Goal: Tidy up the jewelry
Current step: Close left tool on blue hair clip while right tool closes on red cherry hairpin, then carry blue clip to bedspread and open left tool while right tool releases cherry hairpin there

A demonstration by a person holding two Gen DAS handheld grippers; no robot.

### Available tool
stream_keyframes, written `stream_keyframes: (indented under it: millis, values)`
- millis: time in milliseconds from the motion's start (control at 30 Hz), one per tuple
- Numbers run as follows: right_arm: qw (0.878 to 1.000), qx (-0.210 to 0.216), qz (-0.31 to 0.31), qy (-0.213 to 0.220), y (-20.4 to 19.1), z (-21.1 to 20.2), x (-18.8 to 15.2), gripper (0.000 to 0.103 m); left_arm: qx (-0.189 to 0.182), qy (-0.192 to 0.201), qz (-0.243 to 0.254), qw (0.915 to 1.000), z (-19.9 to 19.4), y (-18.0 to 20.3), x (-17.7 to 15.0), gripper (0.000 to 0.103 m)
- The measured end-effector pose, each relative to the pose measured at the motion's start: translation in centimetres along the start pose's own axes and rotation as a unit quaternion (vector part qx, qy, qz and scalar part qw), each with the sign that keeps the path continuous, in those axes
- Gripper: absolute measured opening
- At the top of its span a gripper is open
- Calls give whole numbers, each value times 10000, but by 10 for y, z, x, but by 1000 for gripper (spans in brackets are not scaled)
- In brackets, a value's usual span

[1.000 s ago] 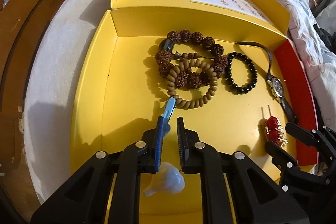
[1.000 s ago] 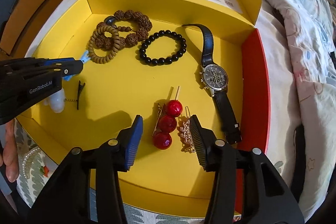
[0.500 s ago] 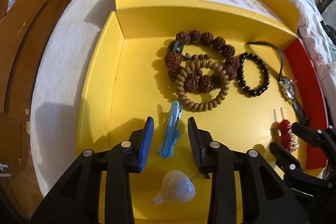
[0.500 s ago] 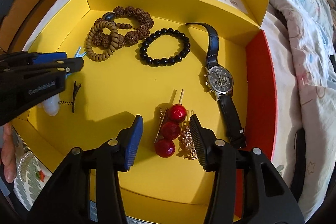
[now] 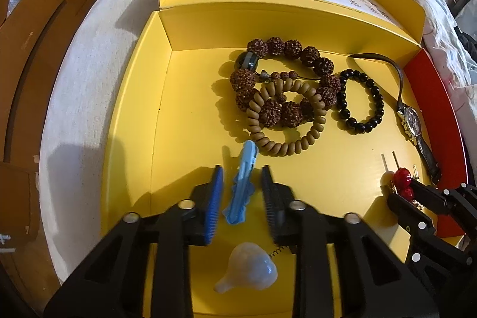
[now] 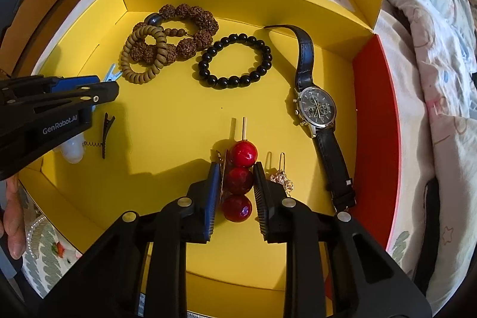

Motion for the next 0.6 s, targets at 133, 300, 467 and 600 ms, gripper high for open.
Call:
stream_keyframes:
  millis: [133,300,467,600]
  values:
    - [9996,145,196,155,8,-10,3,24,-87,-25,-49,9999,-3,2,-2,16]
    - [9975,376,391,445,18,-35,11,24,-182,27,-141,9997,-10,-3,1,16]
    - [9956,443,510,649,31,-57,9,24,-251,194,-153,9994,-29,-2,6,16]
    - [9931,510,648,829,49,-74,3,24,-324,346,-195,9987,-47,-6,5,16]
Point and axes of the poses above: each gripper's, at about its wrist camera, not at the fingertips, and z roughly the way its jaws point, y to its right, x to its top, the point moved 8 cm from there along z, roughly the way its jaws point, and after that the axes turned 1 degree about x, right-handed, at the moved point
